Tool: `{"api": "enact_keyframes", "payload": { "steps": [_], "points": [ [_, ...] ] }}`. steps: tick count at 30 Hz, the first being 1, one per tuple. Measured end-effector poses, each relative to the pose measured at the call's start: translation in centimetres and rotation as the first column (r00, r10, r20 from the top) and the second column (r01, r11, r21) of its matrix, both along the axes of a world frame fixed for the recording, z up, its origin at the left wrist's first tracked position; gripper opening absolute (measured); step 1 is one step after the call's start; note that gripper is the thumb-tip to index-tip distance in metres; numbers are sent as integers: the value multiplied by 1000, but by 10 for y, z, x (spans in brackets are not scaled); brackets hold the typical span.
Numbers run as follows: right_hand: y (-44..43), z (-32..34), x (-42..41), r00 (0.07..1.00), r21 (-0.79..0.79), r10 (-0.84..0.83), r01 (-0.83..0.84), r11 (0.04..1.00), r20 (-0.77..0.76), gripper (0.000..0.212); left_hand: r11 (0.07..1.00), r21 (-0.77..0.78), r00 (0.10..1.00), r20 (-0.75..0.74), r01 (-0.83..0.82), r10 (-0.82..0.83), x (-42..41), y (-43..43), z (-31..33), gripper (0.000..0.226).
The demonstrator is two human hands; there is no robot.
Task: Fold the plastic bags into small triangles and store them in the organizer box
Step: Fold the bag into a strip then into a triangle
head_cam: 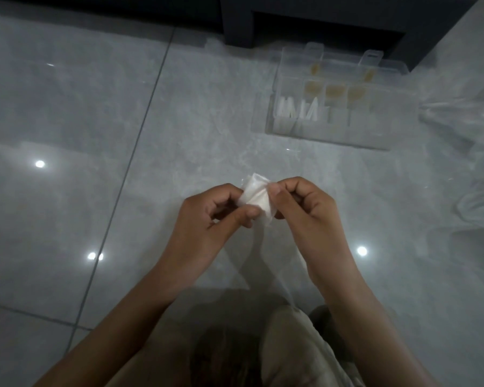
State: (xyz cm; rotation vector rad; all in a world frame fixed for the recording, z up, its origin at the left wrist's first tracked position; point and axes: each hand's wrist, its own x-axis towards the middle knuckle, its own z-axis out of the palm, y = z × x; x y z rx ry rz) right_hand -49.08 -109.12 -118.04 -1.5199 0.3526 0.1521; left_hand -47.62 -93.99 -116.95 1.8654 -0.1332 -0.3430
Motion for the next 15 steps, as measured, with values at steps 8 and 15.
{"api": "enact_keyframes", "payload": {
  "steps": [8,15],
  "points": [
    [-9,3,5,992,-62,128,-126,990,19,10,999,37,1000,-16,17,-17,2,5,-3,15],
    [2,-1,4,996,-41,56,-53,998,74,14,997,-13,997,3,-77,77,-1,-1,-3,32]
  ]
}}
